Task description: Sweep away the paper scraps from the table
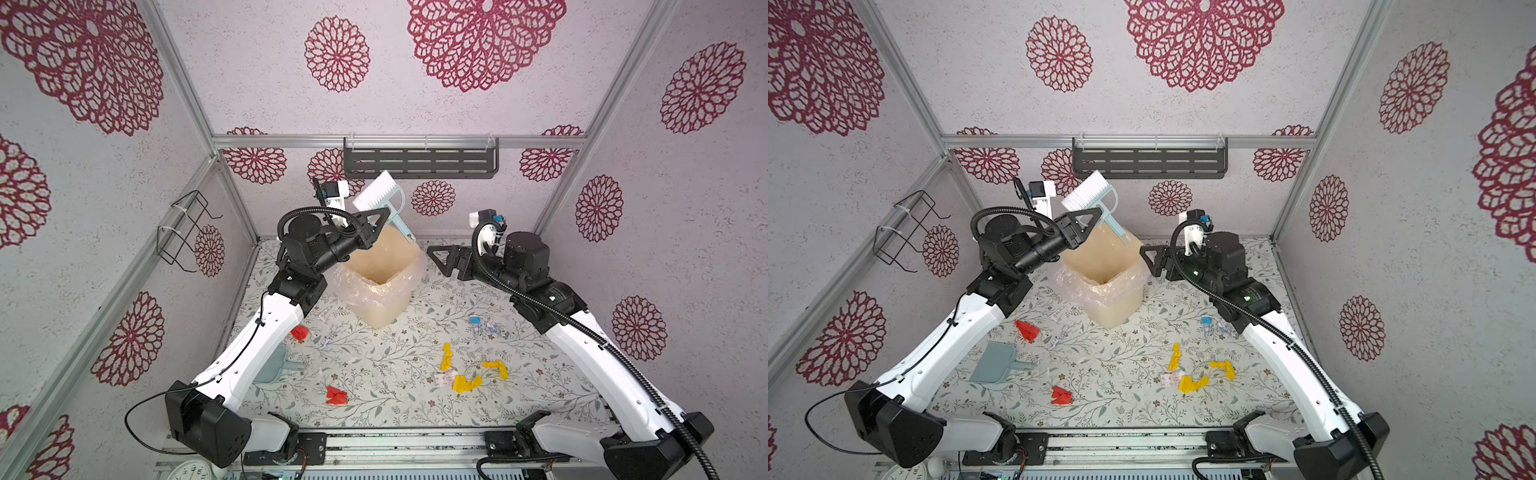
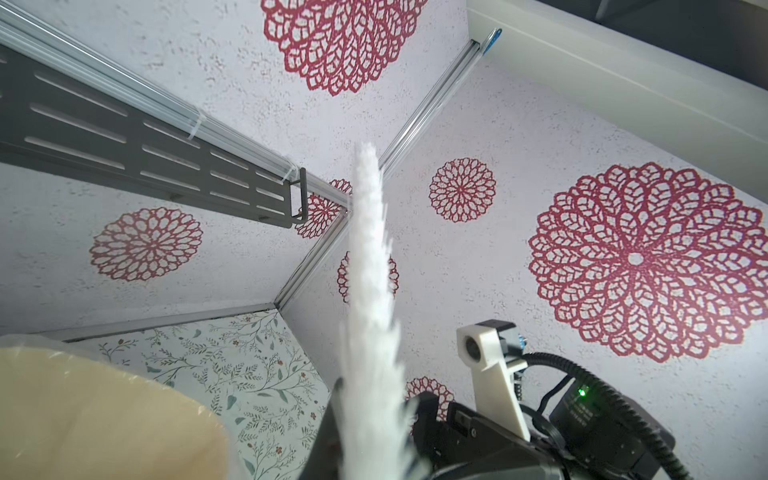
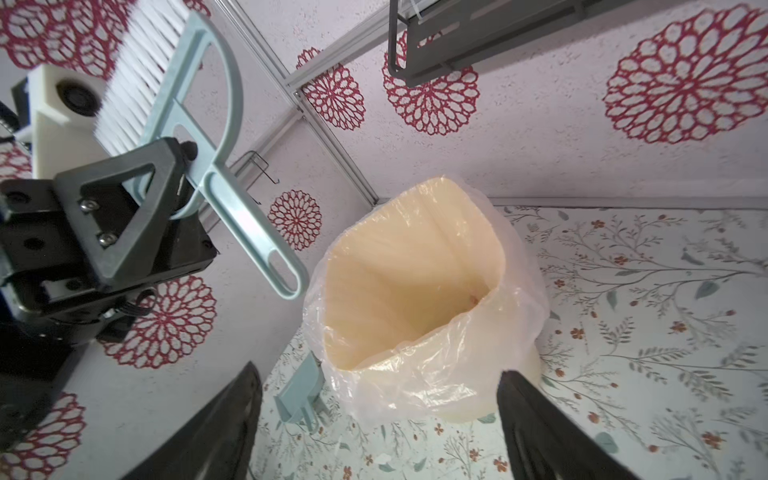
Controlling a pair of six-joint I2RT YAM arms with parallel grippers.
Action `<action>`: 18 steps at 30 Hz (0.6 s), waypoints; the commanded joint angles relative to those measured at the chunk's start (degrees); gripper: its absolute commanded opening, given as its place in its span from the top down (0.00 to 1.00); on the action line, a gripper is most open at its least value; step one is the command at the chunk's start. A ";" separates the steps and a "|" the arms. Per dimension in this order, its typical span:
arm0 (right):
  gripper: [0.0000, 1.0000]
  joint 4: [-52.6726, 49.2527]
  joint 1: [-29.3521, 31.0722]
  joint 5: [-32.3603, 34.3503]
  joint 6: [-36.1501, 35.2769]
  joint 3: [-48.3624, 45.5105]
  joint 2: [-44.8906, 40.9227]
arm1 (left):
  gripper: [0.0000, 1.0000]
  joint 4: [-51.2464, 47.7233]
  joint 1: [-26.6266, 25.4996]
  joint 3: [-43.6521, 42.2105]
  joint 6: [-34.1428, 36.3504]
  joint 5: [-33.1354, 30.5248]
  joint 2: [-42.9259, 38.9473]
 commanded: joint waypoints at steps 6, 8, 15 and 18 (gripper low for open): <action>0.19 34.30 -0.18 -7.63 17.30 -8.80 0.19 | 1.00 13.96 -2.11 0.72 -7.80 -1.16 4.72; 0.20 36.99 -0.16 -7.57 18.29 -9.48 0.59 | 1.00 14.35 -2.68 0.93 -7.99 -1.36 5.28; 0.30 41.94 -0.70 -7.30 20.98 -10.12 2.34 | 1.00 16.49 -3.46 0.12 -9.47 -1.22 5.70; 0.36 43.72 -0.92 -7.85 22.20 -9.86 3.52 | 1.00 16.43 -3.66 0.14 -9.47 -1.05 5.72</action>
